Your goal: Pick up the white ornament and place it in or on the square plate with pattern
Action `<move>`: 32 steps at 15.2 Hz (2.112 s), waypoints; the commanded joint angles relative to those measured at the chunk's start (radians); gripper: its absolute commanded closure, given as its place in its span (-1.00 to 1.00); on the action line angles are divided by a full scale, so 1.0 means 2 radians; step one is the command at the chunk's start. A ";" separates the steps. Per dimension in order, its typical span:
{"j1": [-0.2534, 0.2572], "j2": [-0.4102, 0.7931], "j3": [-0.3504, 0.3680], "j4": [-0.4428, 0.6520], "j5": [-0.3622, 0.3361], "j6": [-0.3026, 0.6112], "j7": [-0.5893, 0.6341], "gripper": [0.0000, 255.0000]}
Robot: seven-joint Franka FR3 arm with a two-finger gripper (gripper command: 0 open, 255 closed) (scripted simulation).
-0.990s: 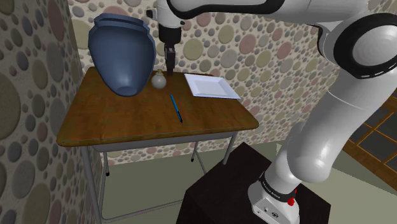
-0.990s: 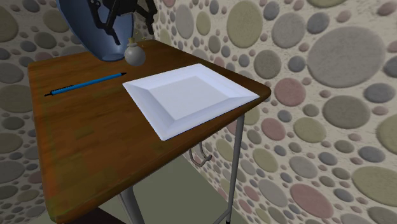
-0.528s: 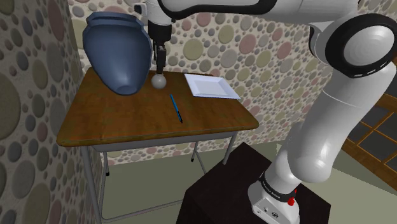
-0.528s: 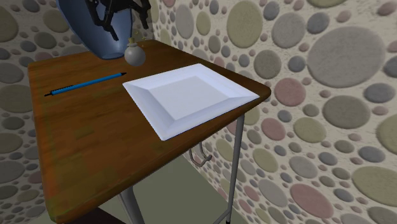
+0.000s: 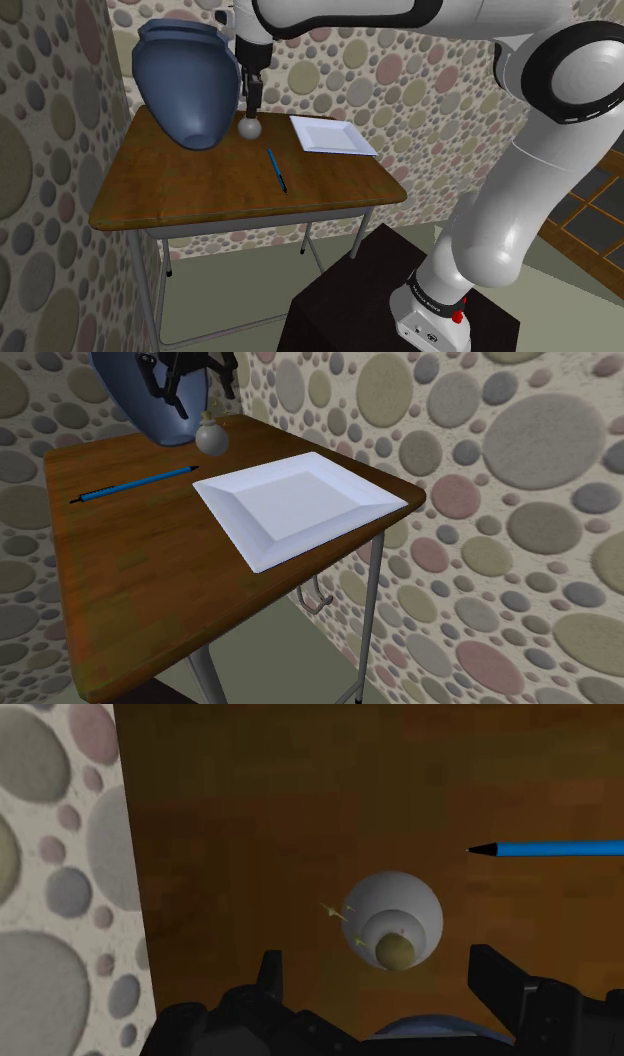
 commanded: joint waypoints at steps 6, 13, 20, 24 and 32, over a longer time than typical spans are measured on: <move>0.004 0.049 0.003 0.023 -0.004 -0.027 -0.003 1.00; -0.001 0.022 -0.003 0.026 -0.004 0.002 -0.006 1.00; -0.020 0.091 -0.017 0.118 0.057 -0.160 -0.043 -1.00; -0.022 0.083 -0.018 0.082 0.057 -0.130 -0.043 -1.00; -0.021 0.082 -0.019 0.077 0.057 -0.126 -0.043 -1.00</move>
